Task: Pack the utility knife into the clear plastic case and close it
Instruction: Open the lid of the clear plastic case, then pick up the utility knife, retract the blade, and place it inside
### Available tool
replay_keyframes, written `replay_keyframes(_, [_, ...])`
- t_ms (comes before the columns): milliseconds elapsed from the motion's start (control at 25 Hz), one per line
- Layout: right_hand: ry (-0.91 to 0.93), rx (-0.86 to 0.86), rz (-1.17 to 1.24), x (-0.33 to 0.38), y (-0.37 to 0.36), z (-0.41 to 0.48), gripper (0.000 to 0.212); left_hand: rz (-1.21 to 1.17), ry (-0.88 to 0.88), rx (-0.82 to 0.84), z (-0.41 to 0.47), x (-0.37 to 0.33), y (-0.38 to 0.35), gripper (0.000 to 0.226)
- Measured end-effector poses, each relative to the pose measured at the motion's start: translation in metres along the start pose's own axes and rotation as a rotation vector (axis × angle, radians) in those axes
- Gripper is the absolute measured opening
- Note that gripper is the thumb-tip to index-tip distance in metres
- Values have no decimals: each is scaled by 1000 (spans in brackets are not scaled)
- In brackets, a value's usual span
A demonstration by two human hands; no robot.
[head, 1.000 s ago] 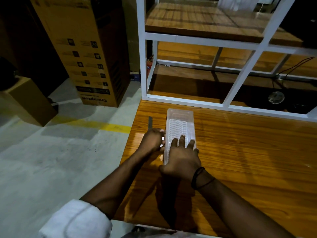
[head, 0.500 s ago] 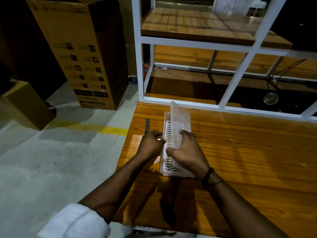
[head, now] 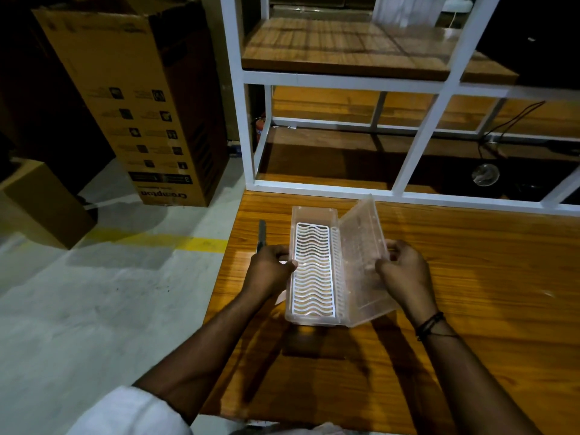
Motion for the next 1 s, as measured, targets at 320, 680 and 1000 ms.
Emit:
replay_keyframes(320, [-67, -40, -5, -53, 4, 19, 37, -42, -21, -15, -3, 2, 1, 31])
replay_keyframes(680, [-204, -37, -279, -95, -8, 42, 45, 3, -36, -21, -1, 7, 2, 34])
replay_keyframes(1000, [-217, -55, -414, -85, -8, 34, 42, -76, -4, -72, -3, 18, 8, 24])
Point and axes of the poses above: each hand's wrist, its own z-axis towards the middle knuckle, its own y-axis out of the back of the hand, x = y × z, the point moved 6 cm from there along z, towards the middle knuckle, and after that the axes turned 12 degrees about x, right-handed, at the moved point
